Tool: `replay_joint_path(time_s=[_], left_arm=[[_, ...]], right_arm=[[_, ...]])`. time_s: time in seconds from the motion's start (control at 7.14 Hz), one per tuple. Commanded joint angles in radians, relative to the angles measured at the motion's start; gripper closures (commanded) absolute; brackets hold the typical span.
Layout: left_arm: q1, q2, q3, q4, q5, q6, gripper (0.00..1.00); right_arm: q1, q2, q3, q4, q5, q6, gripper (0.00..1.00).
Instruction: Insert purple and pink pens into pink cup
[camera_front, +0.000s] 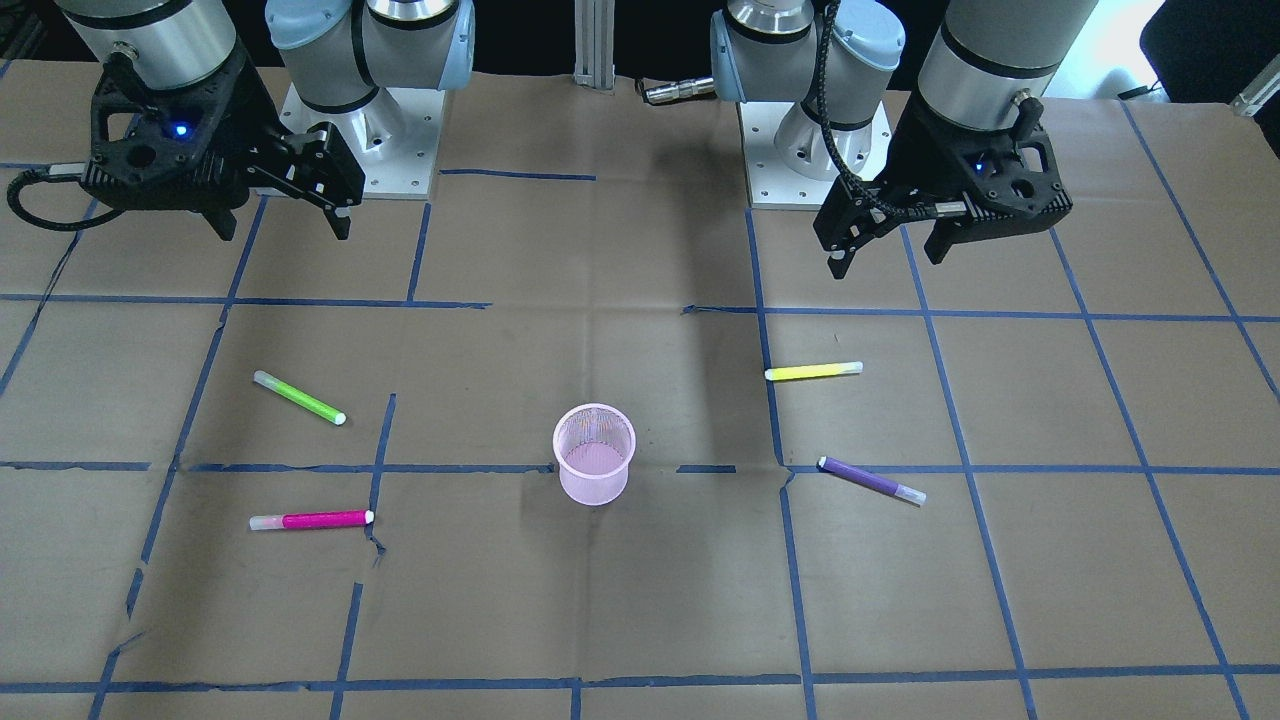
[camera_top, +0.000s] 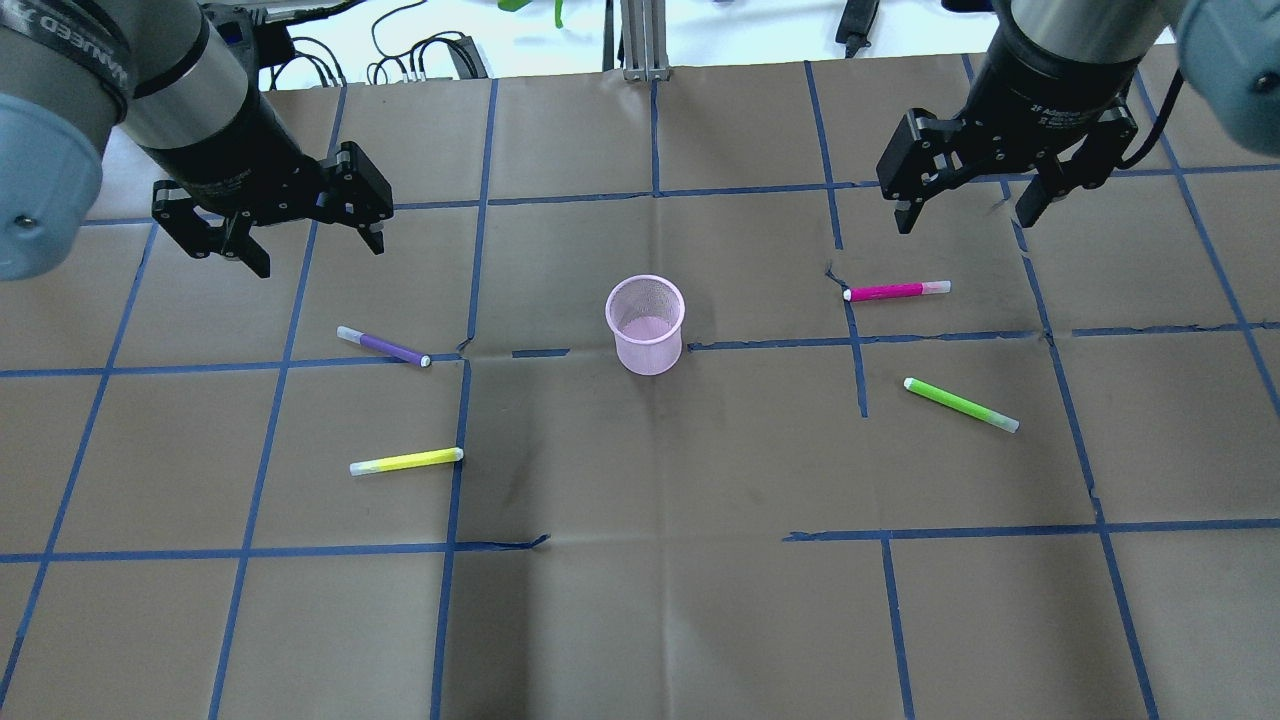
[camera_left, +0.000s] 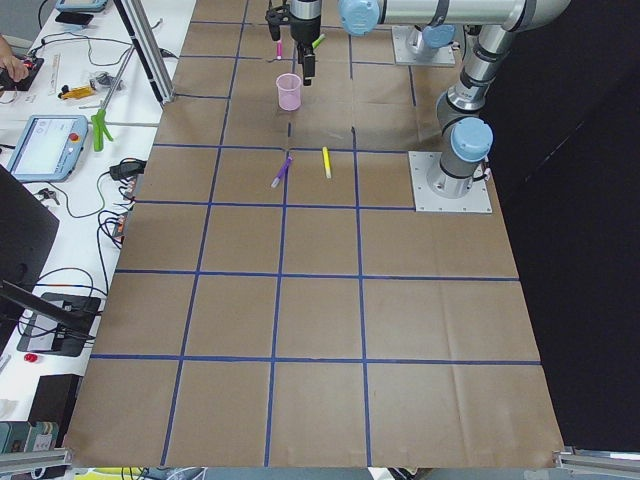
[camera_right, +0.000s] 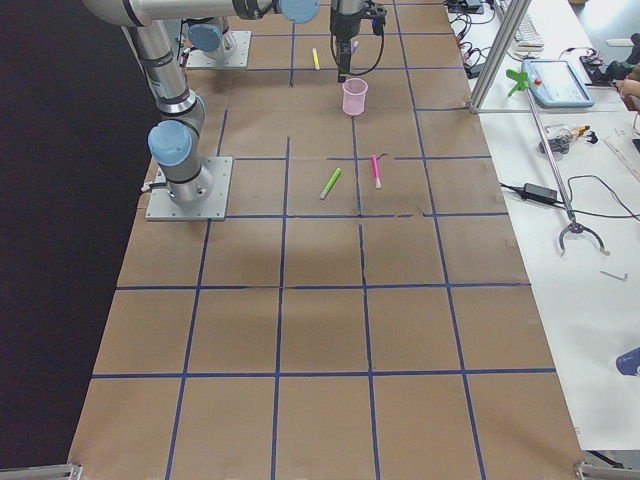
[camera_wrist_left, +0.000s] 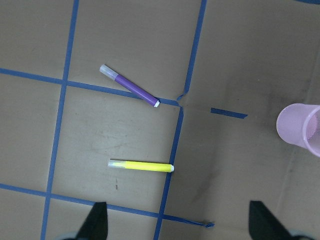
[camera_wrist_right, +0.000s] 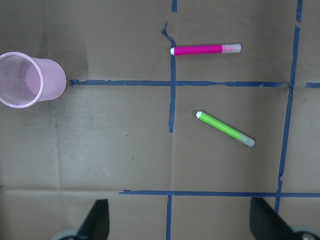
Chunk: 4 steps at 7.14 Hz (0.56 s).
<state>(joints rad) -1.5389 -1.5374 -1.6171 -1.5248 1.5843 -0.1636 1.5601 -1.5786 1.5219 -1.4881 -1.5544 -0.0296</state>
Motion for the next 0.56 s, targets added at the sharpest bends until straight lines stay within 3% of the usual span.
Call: replay_joint_path(time_s=[0.0,0.42], left_arm=[[0.0,-0.007,0.0,0.0,0.0,0.001,0.02],[0.002,0.008,0.0,0.0,0.006,0.001,0.02]], right_arm=[[0.0,0.0,0.001,-0.001,0.002,0.0,0.0],[0.0,0.002,0.003,-0.007,0.007,-0.003,0.0]])
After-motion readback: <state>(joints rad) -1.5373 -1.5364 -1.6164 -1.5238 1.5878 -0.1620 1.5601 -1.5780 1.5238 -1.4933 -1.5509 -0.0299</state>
